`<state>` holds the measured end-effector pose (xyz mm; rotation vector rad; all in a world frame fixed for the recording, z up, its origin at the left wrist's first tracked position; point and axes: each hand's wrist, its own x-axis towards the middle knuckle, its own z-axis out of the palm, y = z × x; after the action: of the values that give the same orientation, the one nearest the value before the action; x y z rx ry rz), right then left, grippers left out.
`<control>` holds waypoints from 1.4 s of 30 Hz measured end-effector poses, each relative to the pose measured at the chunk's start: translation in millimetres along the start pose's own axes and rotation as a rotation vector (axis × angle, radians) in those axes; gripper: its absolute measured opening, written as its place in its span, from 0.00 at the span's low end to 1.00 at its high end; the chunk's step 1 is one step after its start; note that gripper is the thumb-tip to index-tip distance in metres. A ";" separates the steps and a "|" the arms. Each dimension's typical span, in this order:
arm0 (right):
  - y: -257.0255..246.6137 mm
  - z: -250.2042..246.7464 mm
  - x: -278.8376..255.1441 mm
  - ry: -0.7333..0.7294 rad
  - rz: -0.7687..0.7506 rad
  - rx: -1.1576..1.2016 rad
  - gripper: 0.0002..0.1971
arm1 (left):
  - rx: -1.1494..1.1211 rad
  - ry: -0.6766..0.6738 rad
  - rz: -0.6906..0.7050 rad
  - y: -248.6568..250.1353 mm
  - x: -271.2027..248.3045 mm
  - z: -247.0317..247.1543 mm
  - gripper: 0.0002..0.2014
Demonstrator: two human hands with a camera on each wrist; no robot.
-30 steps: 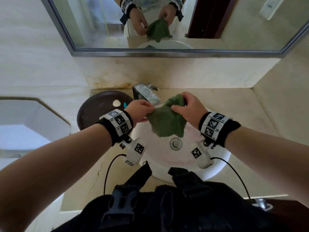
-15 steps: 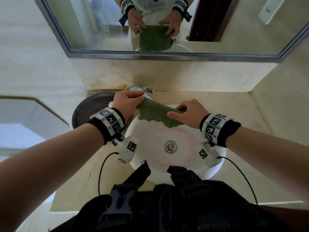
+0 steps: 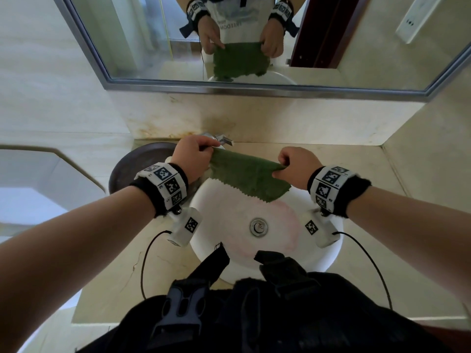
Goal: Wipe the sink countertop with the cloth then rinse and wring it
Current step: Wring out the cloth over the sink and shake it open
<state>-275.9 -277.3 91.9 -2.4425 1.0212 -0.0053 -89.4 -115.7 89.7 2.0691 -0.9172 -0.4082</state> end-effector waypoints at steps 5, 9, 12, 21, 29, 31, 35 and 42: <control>-1.1 -9.3 2.2 -0.071 -0.027 -0.030 0.07 | 0.078 -0.013 0.048 5.3 4.2 -5.2 0.13; -0.6 -14.8 4.5 -0.090 0.024 -0.012 0.08 | 0.266 -0.050 0.064 0.9 11.3 -8.1 0.07; -1.6 -17.4 5.5 -0.101 0.004 -0.020 0.08 | 0.275 -0.124 0.084 3.8 12.2 -10.5 0.07; -4.3 -23.0 4.9 -0.161 0.026 -0.012 0.10 | 0.168 -0.173 0.095 3.3 13.9 -15.8 0.10; -6.6 -26.1 7.0 -0.168 0.058 0.133 0.13 | 0.224 -0.366 0.065 3.2 9.4 -14.1 0.08; -6.8 -26.5 7.8 -0.165 0.053 0.092 0.13 | 0.285 -0.328 0.070 2.3 10.8 -13.3 0.04; -5.8 -30.3 9.7 -0.148 0.037 0.057 0.10 | 0.358 -0.285 0.060 -0.1 13.7 -20.3 0.04; -9.1 -30.0 7.1 -0.097 0.018 0.147 0.09 | 0.415 -0.304 0.048 0.7 11.7 -30.1 0.12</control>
<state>-270.3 -289.7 121.1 -2.2784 0.9653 0.0420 -64.8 -108.0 109.1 2.3931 -1.3199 -0.5536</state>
